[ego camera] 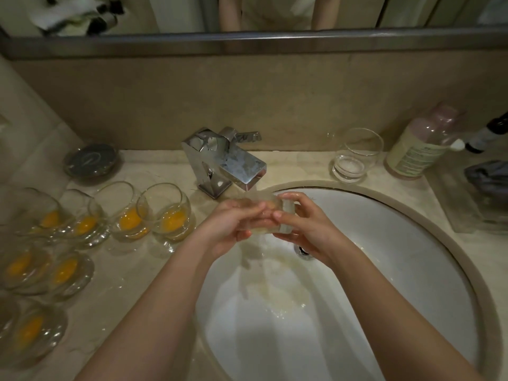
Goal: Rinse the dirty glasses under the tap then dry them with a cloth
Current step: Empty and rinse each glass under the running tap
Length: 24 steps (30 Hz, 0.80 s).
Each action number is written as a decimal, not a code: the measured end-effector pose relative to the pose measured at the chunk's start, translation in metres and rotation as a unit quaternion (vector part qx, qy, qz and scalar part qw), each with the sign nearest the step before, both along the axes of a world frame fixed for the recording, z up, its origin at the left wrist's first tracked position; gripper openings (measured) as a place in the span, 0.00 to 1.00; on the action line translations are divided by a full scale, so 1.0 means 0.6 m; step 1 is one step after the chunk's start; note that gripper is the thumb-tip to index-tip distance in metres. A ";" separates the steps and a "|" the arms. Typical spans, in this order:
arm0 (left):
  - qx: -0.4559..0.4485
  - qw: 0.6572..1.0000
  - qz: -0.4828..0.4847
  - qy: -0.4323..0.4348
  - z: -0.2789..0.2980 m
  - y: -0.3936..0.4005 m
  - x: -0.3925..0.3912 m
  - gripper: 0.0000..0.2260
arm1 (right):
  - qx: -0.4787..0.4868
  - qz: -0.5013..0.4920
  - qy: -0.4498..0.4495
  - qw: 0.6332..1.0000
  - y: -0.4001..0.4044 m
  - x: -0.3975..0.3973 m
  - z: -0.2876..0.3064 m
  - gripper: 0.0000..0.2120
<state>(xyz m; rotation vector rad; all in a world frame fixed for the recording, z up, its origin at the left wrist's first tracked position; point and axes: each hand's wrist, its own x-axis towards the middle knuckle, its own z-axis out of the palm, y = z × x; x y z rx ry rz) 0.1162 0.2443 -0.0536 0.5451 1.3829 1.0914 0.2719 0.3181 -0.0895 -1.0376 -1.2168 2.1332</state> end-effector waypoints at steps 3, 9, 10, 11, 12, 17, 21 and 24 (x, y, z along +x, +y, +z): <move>0.020 1.000 -0.007 0.005 -0.002 0.003 0.003 0.06 | -0.028 0.021 -0.016 0.999 0.001 0.000 0.013 0.09; 0.006 1.000 0.011 0.000 -0.006 0.005 0.004 0.19 | -0.005 0.016 -0.078 0.997 -0.013 -0.010 0.016 0.16; 0.003 1.000 0.010 -0.001 -0.007 0.006 0.002 0.19 | 0.013 0.006 -0.062 0.998 -0.014 -0.009 0.013 0.13; 0.002 1.000 0.011 -0.004 -0.007 0.007 0.001 0.20 | 0.026 0.000 -0.046 0.999 -0.014 -0.008 0.011 0.12; 0.002 1.000 0.015 -0.009 -0.007 0.007 0.000 0.20 | 0.032 -0.002 -0.032 0.999 -0.012 -0.008 0.008 0.12; 0.015 1.000 0.006 0.005 -0.012 0.009 0.006 0.08 | 0.010 0.012 -0.046 0.999 -0.002 -0.011 0.010 0.17; 0.009 0.999 0.033 -0.030 -0.015 0.008 0.007 0.10 | 0.031 0.007 -0.031 0.999 0.003 -0.004 0.007 0.10; 0.004 0.999 0.035 -0.034 -0.008 0.004 0.008 0.06 | 0.015 0.007 -0.023 1.000 -0.007 -0.002 0.011 0.13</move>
